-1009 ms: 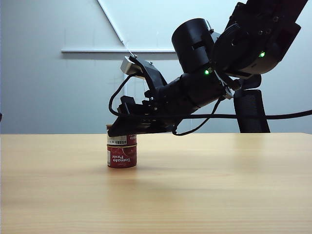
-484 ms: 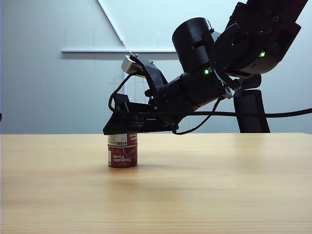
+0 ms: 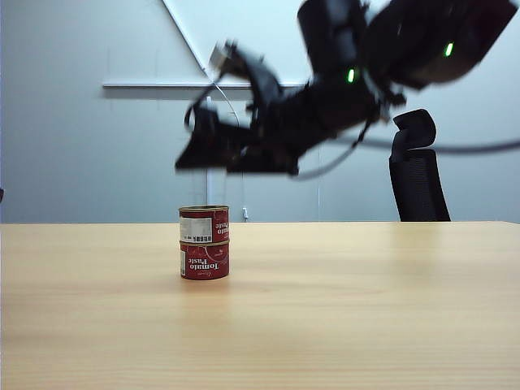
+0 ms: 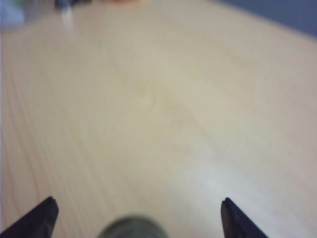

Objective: Stack a can of tomatoes on the right onto the can of tomatoes on the left.

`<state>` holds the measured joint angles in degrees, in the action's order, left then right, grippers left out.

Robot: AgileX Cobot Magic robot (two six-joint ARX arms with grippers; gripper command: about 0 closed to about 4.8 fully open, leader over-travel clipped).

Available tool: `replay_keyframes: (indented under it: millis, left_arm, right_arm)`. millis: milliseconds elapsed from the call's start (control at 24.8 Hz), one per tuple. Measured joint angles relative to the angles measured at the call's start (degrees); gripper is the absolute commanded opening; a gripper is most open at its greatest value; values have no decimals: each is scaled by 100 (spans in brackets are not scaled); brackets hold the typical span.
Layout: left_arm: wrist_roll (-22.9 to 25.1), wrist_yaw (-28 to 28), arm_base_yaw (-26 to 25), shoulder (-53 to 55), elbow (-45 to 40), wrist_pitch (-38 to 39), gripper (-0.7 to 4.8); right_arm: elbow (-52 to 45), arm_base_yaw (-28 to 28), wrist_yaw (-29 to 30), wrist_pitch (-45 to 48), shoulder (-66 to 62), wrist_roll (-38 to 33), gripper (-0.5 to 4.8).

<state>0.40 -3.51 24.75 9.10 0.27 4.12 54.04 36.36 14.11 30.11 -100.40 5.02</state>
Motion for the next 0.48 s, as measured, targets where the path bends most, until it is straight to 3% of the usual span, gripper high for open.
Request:
replay_keyframes:
  millis: [202, 242, 323, 363, 484]
  left_arm:
    - [0, -2, -13, -4, 0, 0, -4]
    - [0, -2, -17, -17, 0, 0, -4]
    - [-2, 0, -24, -68, 2, 0, -4]
    - [0, -2, -31, -90, 2, 0, -4]
    - [0, -26, -83, -175, 2, 0, -4]
  right_arm:
    - [28, -11, -472, -380, 1436, -442, 479]
    - [28, -9, -529, -487, 1609, -446, 436]
    - [22, -9, -706, -876, 2024, -457, 173]
    - [17, -9, -774, -1071, 2221, -470, 8]
    - [22, -46, -1014, -1650, 2876, -455, -9]
